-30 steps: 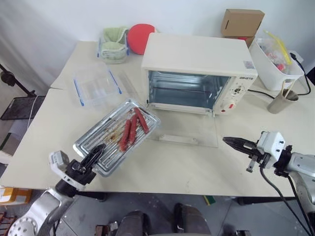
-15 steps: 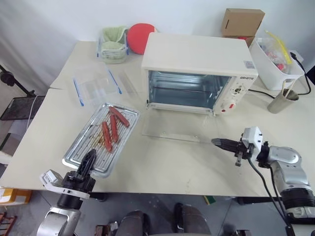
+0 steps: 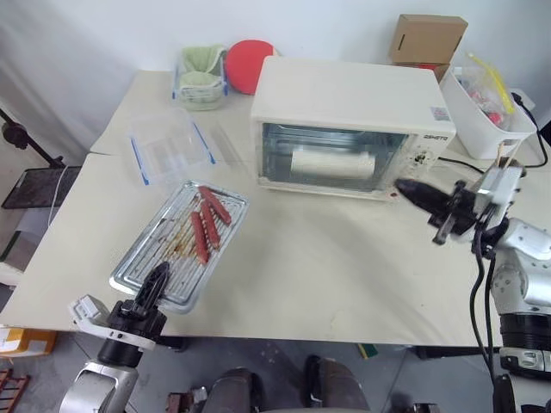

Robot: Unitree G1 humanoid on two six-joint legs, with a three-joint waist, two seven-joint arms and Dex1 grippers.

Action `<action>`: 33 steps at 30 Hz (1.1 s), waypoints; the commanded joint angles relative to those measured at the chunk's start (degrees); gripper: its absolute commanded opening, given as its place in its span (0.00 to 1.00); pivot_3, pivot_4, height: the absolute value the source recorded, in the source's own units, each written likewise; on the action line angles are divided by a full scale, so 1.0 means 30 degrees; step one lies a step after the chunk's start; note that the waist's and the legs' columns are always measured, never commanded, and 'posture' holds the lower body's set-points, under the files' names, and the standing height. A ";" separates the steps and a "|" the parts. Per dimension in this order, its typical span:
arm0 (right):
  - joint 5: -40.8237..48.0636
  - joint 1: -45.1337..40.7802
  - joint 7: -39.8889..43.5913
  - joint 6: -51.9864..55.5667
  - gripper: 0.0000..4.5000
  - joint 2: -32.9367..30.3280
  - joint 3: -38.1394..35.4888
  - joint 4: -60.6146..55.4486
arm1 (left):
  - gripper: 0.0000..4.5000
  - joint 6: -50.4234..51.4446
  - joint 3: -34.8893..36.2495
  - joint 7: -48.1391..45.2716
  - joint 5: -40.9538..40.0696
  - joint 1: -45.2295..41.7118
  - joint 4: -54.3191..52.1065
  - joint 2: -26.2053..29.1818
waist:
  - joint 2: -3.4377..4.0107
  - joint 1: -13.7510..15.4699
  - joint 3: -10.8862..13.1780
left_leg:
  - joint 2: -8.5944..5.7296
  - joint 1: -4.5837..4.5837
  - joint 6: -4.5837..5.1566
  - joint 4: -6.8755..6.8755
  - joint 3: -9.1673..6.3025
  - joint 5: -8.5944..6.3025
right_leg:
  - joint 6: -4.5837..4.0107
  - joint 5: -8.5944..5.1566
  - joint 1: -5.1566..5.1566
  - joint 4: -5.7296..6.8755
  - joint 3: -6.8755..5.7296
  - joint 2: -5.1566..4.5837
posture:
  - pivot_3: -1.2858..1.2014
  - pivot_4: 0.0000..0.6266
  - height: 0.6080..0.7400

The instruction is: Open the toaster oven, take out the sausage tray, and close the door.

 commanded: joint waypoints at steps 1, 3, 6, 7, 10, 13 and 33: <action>0.1948 0.1072 0.0265 0.2178 0.01 -0.0599 -0.0973 -0.1878 | 0.00 0.0646 -0.0088 -0.0292 -0.0562 -0.0696 -0.0008 0.0877 | 0.0002 0.0095 0.0000 | -0.0001 -0.0004 0.0004 0.0000 0.0001 0.0000 | 0.0000 0.0000 -0.0002 -0.0001 0.0001 -0.0001 | 0.52 0.24 1.00; 0.2204 0.2167 0.1457 0.2532 0.01 -0.1176 -0.1125 -0.2601 | 0.00 0.1151 -0.0211 -0.0378 -0.0562 -0.1033 0.0281 0.1459 | 0.0005 0.0195 -0.0001 | 0.0000 -0.0015 0.0013 -0.0004 -0.0030 -0.0003 | 0.0000 0.0000 -0.0010 -0.0003 -0.0003 0.0004 | 0.52 0.24 1.00; 0.1486 0.4824 0.2898 0.1524 0.14 -0.1829 -0.1566 -0.3798 | 0.00 0.3017 -0.0543 -0.1241 -0.0562 -0.2028 0.1785 0.3032 | 0.0016 0.0239 -0.0005 | -0.0007 -0.0014 0.0039 -0.0017 -0.0016 -0.0014 | 0.0000 0.0000 -0.0006 -0.0005 -0.0002 0.0008 | 0.52 0.24 1.00; 0.1322 0.5534 0.3275 0.1199 0.20 -0.1955 -0.1661 -0.4126 | 0.00 0.3705 -0.0683 -0.1614 -0.0562 -0.2375 0.2384 0.3554 | 0.0019 0.0255 -0.0007 | -0.0008 -0.0014 0.0042 -0.0016 -0.0014 -0.0014 | 0.0001 0.0000 -0.0005 -0.0002 -0.0002 0.0011 | 0.52 0.24 1.00; 0.1083 0.7787 0.4166 0.0677 0.43 -0.2069 -0.1780 -0.5339 | 0.00 0.5540 -0.1056 -0.2313 -0.0562 -0.3581 0.4406 0.4804 | 0.0022 0.0352 -0.0008 | -0.0019 -0.0009 0.0051 -0.0003 0.0004 -0.0010 | 0.0003 0.0000 0.0007 0.0000 -0.0003 0.0012 | 0.52 0.24 1.00; 0.1110 1.0118 0.4492 0.0295 0.65 -0.1720 -0.2135 -0.6499 | 0.00 0.7363 -0.1862 -0.2815 -0.0562 -0.5381 0.6606 0.5964 | 0.0032 0.0471 -0.0011 | -0.0022 0.0016 0.0045 -0.0001 0.0006 -0.0012 | 0.0007 0.0003 0.0026 0.0010 0.0003 0.0009 | 0.52 0.24 1.00; 0.0774 1.6481 0.1352 0.0099 1.00 -0.0606 -0.5165 -1.0936 | 0.00 1.3413 -1.0818 -0.4334 0.6023 -1.8901 1.8226 0.7235 | 0.0137 0.1204 -0.0067 | -0.0165 0.0040 -0.0048 -0.0008 0.0009 -0.0016 | 0.0123 0.0066 0.0059 0.0032 0.0028 0.0047 | 0.52 0.24 1.00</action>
